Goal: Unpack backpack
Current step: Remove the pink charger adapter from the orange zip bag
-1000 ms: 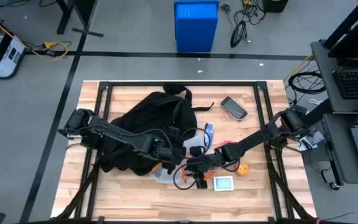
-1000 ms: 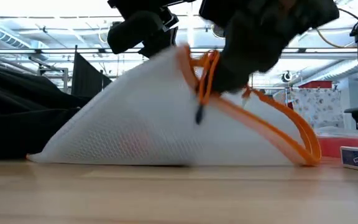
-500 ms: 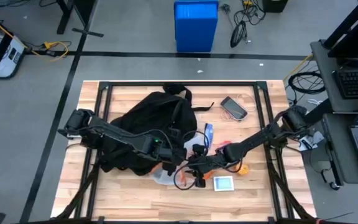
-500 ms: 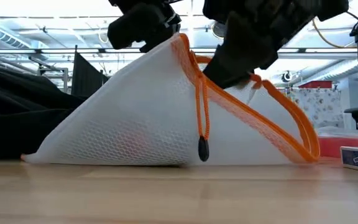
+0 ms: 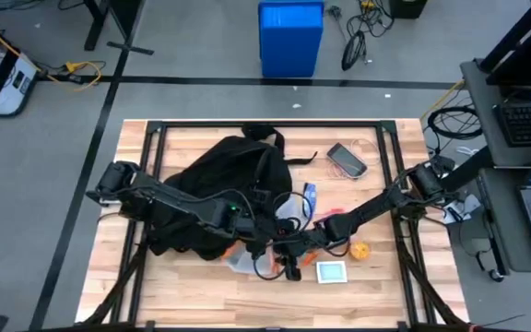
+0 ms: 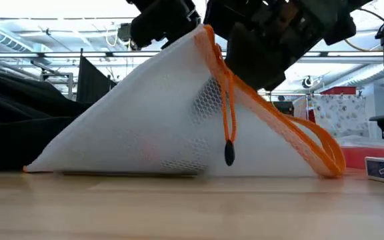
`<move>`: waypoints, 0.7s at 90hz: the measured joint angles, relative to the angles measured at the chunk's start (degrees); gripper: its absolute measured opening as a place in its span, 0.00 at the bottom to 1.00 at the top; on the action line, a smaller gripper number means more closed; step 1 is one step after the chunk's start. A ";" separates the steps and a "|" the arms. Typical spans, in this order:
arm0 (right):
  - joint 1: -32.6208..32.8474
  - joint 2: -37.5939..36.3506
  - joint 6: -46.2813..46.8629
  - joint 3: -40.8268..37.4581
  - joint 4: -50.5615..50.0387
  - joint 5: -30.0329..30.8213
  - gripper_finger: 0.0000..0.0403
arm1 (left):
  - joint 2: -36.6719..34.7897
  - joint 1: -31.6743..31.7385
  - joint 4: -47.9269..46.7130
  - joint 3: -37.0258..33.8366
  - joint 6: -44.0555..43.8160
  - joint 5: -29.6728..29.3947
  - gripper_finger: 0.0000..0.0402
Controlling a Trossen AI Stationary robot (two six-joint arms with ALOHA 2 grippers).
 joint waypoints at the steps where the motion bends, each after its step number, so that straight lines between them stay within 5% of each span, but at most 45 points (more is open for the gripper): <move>1: 0.04 0.00 0.20 0.00 0.21 -0.06 0.26 | 0.00 0.00 0.06 0.00 0.00 -0.20 0.00; 63: 0.03 0.00 2.74 0.04 -1.25 2.23 0.32 | 0.00 -3.87 -4.22 0.00 -1.61 -1.91 0.04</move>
